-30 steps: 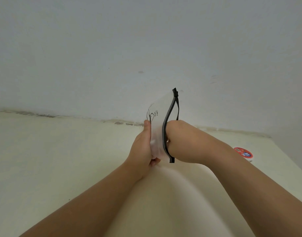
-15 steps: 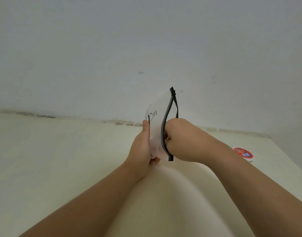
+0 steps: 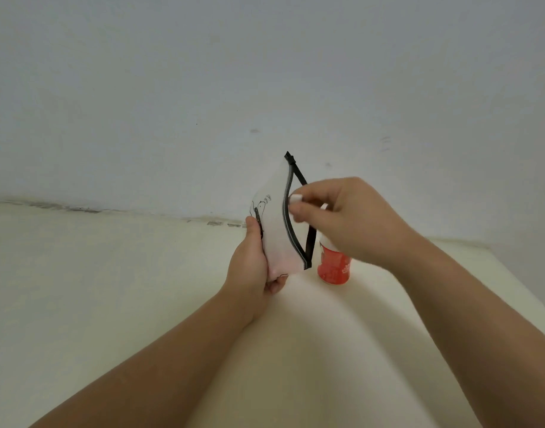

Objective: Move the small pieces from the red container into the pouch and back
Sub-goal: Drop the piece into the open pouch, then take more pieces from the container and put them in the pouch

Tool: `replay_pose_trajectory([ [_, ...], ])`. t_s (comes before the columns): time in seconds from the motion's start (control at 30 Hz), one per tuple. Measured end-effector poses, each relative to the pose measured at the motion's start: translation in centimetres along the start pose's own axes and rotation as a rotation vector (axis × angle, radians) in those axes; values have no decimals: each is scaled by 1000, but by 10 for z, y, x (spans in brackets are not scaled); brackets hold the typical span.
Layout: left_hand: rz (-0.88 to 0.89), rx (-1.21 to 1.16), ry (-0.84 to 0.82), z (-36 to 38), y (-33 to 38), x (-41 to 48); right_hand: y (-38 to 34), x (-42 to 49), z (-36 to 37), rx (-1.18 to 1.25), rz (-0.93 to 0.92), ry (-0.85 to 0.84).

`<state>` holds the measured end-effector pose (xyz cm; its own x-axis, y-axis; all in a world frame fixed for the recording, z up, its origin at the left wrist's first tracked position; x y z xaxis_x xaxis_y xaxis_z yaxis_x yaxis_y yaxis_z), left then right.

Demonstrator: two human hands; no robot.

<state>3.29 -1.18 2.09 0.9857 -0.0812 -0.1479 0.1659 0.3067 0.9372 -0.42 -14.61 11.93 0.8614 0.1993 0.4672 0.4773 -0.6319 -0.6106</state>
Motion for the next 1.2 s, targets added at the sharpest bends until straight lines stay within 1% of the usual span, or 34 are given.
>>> replay_pose_trajectory([
  [0.1, -14, -36, 31, -3, 1, 1, 7, 3, -24, 118, 84, 113],
  [0.17, -21, -45, 38, -4, 0, 3, 16, 3, -36, 71, 125, 128],
  [0.23, -18, -46, 27, -4, -1, 3, 27, 3, -40, -52, 153, 88],
  [0.3, -7, -45, 19, -3, 0, 3, 39, 3, -38, -153, 197, 14],
  [0.43, -5, -55, 31, -2, 0, 2, 51, 3, -30, -224, 231, -80],
  [0.73, 0, -39, 25, -4, -1, 4, 57, 3, -23, -251, 238, -162],
  [1.0, -9, -52, 28, -3, -1, 4, 57, 3, -21, -165, 261, -174],
  [1.2, -10, -51, 20, -4, 0, 3, 56, 2, -23, -189, 263, -150],
])
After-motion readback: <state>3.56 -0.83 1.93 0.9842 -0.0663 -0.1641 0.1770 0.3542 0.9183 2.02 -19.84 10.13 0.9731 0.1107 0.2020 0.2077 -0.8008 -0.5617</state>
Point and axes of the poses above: each hand's wrist, its own x-axis towards the middle knuckle, its own z-axis out of the palm, y = z × x, the point moved 2 cm from there along x, towards the middle knuckle, and after that the axes turned 2 degrees about -z, right-handed, at the moved point
